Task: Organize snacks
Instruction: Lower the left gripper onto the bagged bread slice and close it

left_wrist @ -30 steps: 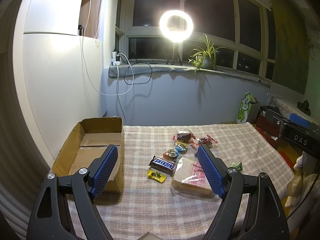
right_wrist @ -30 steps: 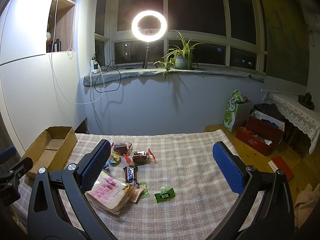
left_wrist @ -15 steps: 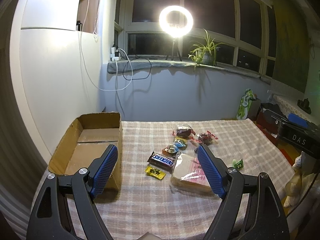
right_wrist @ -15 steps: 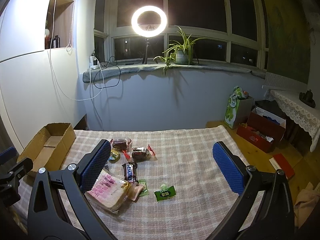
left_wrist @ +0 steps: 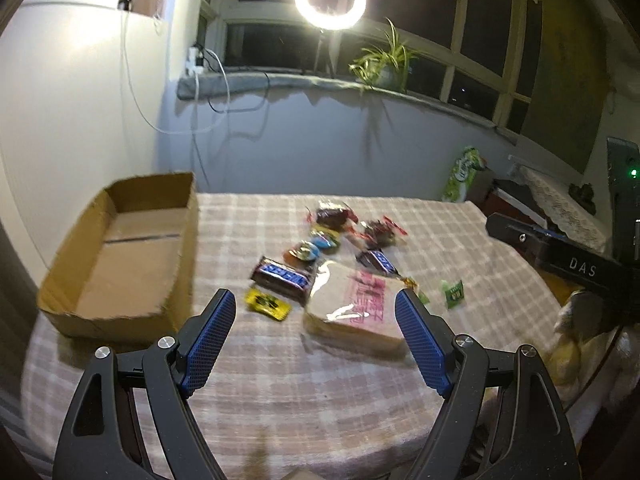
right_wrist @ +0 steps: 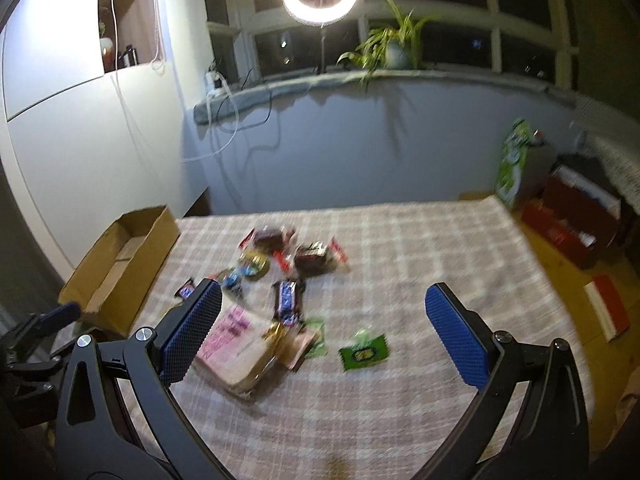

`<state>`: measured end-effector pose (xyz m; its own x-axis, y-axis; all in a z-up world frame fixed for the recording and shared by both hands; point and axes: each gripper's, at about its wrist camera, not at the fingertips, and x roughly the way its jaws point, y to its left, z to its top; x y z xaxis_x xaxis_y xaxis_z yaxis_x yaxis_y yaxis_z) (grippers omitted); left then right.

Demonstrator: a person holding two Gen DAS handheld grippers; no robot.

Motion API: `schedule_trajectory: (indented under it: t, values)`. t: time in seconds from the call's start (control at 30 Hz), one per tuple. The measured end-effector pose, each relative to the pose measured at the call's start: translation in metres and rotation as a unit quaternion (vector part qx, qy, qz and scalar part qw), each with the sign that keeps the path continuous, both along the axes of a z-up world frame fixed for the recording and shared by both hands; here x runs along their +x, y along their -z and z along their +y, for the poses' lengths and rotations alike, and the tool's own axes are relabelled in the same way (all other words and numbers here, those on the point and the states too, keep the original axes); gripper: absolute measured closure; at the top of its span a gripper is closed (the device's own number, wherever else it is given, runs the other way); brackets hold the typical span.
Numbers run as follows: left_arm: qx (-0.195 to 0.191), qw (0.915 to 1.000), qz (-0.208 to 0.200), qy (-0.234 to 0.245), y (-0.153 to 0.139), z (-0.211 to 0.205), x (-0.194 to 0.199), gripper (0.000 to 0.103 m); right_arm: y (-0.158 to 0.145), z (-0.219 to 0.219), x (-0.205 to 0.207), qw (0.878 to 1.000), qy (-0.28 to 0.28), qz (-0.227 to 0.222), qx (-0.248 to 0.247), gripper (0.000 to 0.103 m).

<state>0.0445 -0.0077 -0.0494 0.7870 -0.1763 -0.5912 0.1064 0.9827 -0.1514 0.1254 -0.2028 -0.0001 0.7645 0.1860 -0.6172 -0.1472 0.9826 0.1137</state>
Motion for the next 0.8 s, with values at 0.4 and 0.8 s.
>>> schedule_trajectory:
  t: [0.4, 0.8]
  values:
    - [-0.091, 0.9913, 0.074, 0.058, 0.035, 0.003, 0.044, 0.026, 0.049, 0.003, 0.013, 0.99, -0.046, 0.102, 0.082, 0.004]
    - [-0.139, 0.9812, 0.118, 0.062, 0.06, 0.011, 0.069, 0.038, 0.088, 0.013, 0.031, 0.961, -0.07, 0.203, 0.172, 0.039]
